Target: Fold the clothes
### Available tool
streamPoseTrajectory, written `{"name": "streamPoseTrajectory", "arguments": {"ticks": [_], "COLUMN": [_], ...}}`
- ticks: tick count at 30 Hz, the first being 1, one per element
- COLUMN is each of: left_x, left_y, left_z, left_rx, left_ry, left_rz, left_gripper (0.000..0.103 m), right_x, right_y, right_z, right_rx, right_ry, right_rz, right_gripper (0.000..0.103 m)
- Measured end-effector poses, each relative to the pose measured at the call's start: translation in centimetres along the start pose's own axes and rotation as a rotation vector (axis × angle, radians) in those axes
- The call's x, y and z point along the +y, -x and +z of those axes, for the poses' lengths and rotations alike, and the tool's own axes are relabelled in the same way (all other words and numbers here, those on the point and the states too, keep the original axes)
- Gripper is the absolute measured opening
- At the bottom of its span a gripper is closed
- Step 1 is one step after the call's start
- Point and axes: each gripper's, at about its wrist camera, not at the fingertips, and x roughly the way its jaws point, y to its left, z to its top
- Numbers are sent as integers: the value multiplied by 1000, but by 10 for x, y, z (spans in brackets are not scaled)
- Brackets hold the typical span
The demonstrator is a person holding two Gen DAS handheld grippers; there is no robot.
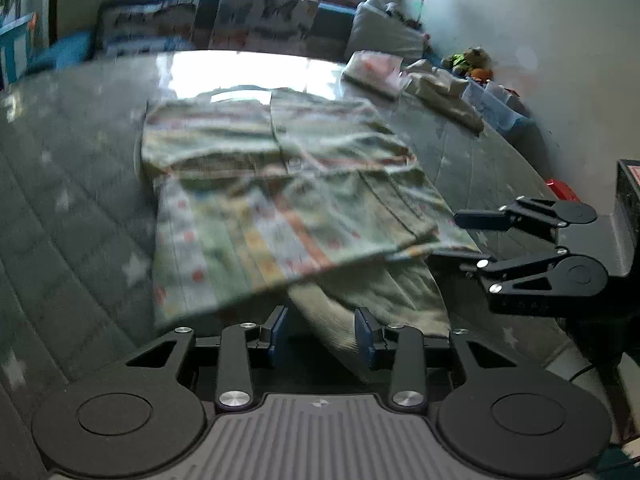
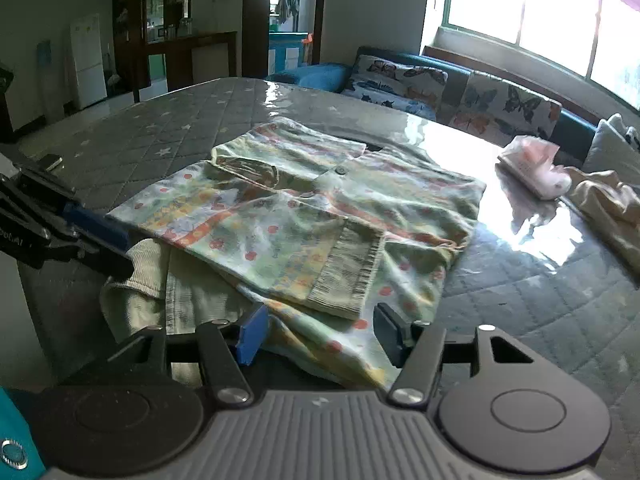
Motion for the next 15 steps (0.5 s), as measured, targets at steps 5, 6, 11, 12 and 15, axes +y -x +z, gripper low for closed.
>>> {"name": "streamPoseTrajectory", "arguments": {"ticks": [5, 6, 11, 12, 15], "left_x": [-3, -4, -3, -2, 0], "left_y": [-7, -8, -3, 0, 5], "left_z": [-4, -4, 3, 6, 18], "left_rx": [48, 59, 42, 29, -5], "left_ry": [33, 34, 39, 38, 35], "left_rz": [-35, -46, -86, -91, -101], "left_gripper": [37, 37, 18, 16, 14], "right_x": [3, 4, 7, 8, 11], "right_y": [15, 16, 21, 21, 19], "right_z": [-7, -10, -22, -24, -29], "right_rx": [-4, 1, 25, 27, 25], "right_ry": [69, 85, 150, 155, 171], "right_rz": [-34, -37, -38, -31, -2], "right_gripper": [67, 68, 69, 70, 70]}}
